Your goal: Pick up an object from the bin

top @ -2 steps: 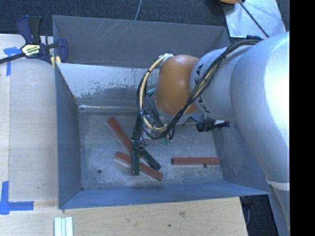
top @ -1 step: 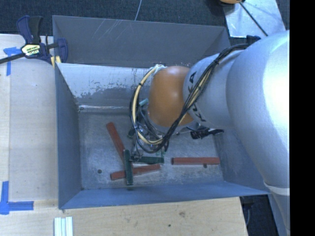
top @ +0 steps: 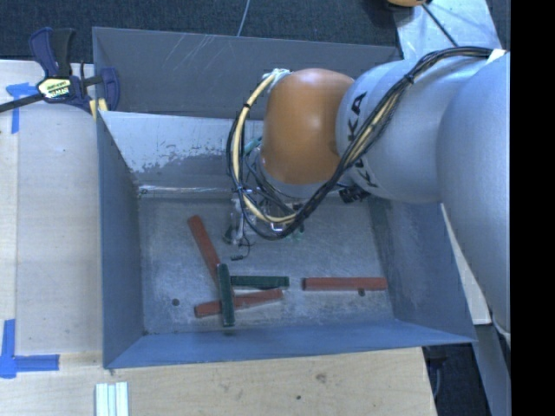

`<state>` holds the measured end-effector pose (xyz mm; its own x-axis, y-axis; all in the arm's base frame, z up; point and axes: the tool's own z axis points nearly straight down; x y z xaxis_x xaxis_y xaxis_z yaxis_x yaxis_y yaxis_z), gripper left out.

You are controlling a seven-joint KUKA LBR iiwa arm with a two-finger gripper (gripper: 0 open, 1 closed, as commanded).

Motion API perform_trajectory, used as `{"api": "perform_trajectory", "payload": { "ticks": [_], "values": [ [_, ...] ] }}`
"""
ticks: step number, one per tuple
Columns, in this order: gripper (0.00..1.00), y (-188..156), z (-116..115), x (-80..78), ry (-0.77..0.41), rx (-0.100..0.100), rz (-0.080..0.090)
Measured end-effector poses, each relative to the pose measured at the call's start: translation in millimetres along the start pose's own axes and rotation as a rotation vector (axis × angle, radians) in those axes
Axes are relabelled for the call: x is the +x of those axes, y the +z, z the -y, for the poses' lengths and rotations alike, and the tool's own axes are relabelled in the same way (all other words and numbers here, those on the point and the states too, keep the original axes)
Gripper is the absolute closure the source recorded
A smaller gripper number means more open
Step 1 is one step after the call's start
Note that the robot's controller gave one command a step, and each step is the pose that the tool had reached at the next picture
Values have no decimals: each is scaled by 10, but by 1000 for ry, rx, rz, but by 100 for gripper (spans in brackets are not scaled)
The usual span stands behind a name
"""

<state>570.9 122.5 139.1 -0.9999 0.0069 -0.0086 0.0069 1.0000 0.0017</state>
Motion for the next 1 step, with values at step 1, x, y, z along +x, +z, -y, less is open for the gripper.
{"api": "perform_trajectory", "payload": {
  "ticks": [1],
  "values": [
    [100,537,391,752,-10,1,-3]
  ]
}}
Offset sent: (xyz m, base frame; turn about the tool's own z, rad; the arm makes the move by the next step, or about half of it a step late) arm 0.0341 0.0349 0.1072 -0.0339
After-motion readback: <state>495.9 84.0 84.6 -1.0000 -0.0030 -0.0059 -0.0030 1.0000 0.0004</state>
